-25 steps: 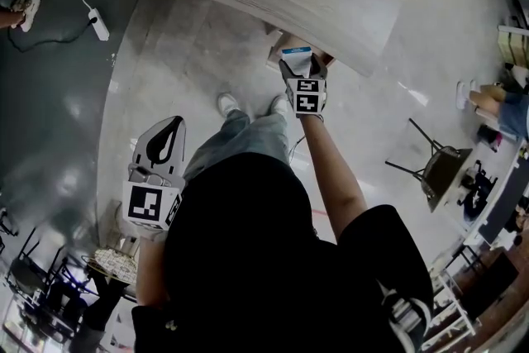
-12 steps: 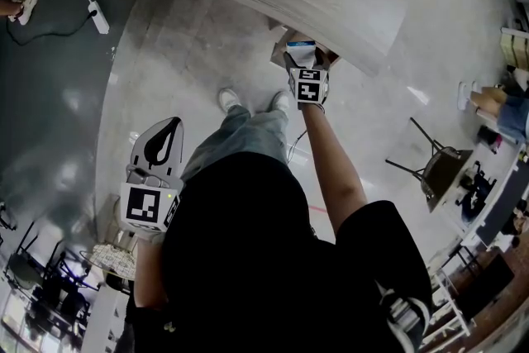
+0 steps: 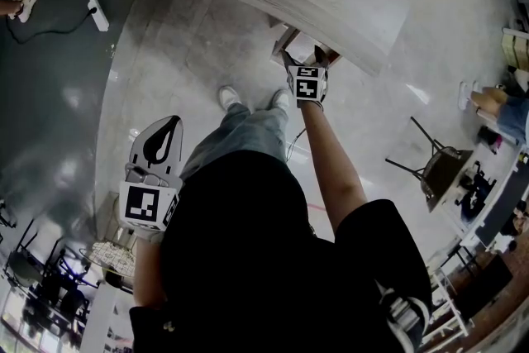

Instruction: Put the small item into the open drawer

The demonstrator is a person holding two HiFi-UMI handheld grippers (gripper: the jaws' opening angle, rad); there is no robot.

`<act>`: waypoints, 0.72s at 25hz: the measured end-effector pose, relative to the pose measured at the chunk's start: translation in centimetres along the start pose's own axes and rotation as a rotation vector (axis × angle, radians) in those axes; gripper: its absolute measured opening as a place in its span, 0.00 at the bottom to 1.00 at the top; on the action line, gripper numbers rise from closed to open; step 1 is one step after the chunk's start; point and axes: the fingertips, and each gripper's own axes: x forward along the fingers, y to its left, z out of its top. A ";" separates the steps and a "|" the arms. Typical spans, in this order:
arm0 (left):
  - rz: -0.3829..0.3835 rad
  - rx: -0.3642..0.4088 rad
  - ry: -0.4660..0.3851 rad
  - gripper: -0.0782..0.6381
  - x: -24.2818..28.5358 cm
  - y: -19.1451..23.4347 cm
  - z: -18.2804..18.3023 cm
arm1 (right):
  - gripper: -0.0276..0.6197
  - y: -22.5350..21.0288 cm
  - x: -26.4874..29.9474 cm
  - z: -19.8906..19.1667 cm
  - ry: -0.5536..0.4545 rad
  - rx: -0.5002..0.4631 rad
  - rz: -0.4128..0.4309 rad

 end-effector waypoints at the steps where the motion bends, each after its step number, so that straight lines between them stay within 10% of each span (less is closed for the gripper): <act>1: 0.000 0.000 -0.002 0.11 0.1 -0.1 0.1 | 0.68 0.0 0.0 -0.1 0.002 -0.002 0.002; 12: -0.008 0.001 -0.040 0.11 0.8 -1.2 1.5 | 0.67 0.2 -1.3 0.4 0.004 -0.022 0.010; 18: -0.021 0.002 -0.080 0.11 1.3 -2.8 3.1 | 0.48 0.1 -4.6 2.3 -0.033 -0.046 0.018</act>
